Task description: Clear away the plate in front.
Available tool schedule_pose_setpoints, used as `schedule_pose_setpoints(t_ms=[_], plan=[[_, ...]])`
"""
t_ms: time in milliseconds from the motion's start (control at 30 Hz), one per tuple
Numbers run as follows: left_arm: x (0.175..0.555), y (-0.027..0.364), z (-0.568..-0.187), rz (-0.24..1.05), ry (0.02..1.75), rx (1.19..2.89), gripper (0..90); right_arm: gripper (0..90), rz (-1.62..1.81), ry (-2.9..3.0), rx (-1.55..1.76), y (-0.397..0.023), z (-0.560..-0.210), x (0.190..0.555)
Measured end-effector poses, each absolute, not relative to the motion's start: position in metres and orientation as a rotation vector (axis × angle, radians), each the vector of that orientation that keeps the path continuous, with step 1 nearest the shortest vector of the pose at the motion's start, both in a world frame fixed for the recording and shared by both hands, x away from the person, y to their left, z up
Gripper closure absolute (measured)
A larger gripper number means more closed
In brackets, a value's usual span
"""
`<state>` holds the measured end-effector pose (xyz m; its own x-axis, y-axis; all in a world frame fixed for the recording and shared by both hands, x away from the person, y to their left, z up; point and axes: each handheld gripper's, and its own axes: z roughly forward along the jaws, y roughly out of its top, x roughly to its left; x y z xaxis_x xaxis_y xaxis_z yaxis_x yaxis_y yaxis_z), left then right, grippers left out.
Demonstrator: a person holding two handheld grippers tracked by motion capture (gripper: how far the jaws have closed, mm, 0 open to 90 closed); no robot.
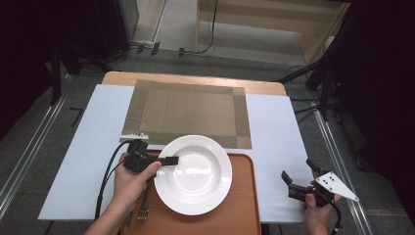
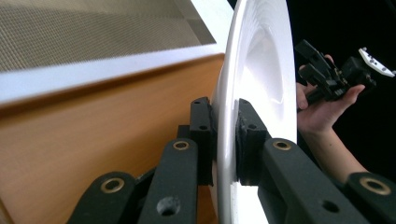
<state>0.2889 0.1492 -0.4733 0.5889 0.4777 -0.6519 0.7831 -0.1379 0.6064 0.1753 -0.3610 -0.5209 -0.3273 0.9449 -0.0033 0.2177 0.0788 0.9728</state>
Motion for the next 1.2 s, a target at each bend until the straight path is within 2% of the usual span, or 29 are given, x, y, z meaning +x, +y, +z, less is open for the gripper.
schedule_pose_setpoints(t_ms=[1200], plan=[[0.263, 0.146, -0.505, -0.521, 1.085, 1.791, 78.5, 0.0, 1.297, 1.648, 1.175, -0.361, -0.521, 0.176]])
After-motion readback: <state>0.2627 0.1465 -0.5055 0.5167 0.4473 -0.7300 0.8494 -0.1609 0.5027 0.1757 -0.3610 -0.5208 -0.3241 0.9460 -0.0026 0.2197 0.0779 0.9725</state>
